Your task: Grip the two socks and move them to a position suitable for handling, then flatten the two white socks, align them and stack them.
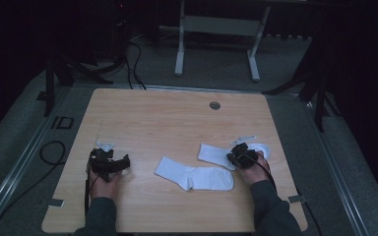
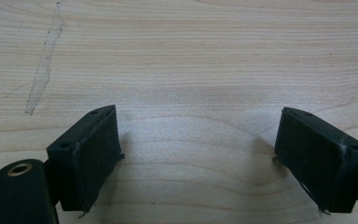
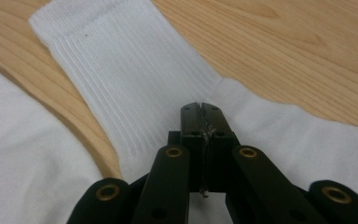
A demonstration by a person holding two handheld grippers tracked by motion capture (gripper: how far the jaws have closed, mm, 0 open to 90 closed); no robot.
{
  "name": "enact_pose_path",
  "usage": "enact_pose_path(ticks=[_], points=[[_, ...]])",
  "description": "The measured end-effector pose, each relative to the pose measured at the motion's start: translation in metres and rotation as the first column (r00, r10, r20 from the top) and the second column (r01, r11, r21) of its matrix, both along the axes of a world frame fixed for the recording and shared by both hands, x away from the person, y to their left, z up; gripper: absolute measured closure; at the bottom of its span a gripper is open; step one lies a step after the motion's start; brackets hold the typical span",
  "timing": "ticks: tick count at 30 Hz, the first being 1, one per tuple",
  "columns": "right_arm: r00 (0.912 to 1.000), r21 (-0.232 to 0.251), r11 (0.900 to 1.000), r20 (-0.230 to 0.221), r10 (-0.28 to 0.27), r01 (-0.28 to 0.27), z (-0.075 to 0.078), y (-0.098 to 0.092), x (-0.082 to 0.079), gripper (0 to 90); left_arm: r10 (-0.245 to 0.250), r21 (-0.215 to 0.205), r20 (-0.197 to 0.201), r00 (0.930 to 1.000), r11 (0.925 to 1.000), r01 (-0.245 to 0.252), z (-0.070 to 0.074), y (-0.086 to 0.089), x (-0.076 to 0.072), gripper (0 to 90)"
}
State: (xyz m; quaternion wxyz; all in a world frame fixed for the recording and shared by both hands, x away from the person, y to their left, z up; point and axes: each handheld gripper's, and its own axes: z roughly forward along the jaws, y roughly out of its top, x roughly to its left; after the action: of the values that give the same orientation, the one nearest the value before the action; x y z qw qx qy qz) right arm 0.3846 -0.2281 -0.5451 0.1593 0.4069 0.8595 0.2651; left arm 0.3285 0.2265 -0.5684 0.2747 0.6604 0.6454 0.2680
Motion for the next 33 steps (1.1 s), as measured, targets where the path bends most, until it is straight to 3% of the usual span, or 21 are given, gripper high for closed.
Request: enact_pose_path(ticks=[4,5,10,13,18,19,22,25,28,33], points=[[1.0000,0.003,1.000,-0.005,-0.003,0.003,0.000,-0.003,-0.001,87.9,0.000,0.000,0.000,1.0000,1.0000,0.000,0.000,0.000,0.000,13.9],[1.0000,-0.015,1.000,-0.002,-0.006,0.006,0.002,-0.003,-0.001,81.8,0.000,0.000,0.000,1.0000,1.0000,0.000,0.000,0.000,0.000,13.9],[0.9997,-0.010,1.000,0.020,0.017,-0.017,0.007,-0.002,-0.002,79.5,0.001,-0.001,0.001,1.0000,1.0000,-0.001,0.000,0.000,0.000,13.9],[0.9969,-0.006,0.998,0.050,0.060,-0.060,0.017,0.006,0.000,77.8,0.000,0.000,0.000,1.0000,1.0000,0.000,0.000,0.000,0.000,13.9],[0.9919,-0.029,0.993,0.056,0.114,-0.112,0.022,0.019,0.005,70.8,0.000,0.000,0.000,1.0000,1.0000,0.000,0.000,0.000,0.000,13.9],[0.9874,-0.042,0.988,0.055,0.148,-0.146,0.022,0.026,0.007,67.0,0.000,0.001,0.000,1.0000,1.0000,0.000,0.000,0.000,0.000,13.9],[0.9825,-0.052,0.983,0.043,0.181,-0.179,0.021,0.034,0.010,64.2,0.000,0.000,0.000,1.0000,1.0000,0.000,0.000,0.000,0.000,13.9],[0.9729,-0.079,0.970,0.019,0.231,-0.228,0.015,0.045,0.013,59.3,0.000,0.000,0.000,1.0000,1.0000,0.000,0.000,0.000,0.000,13.9],[0.9730,-0.098,0.968,0.001,0.231,-0.230,0.010,0.048,0.016,57.1,0.000,0.000,0.000,1.0000,1.0000,0.000,0.000,0.000,0.000,13.9],[0.9701,-0.087,0.966,-0.014,0.242,-0.243,0.010,0.042,0.017,53.9,0.000,0.000,0.000,1.0000,1.0000,0.000,0.000,0.000,0.000,13.9]])
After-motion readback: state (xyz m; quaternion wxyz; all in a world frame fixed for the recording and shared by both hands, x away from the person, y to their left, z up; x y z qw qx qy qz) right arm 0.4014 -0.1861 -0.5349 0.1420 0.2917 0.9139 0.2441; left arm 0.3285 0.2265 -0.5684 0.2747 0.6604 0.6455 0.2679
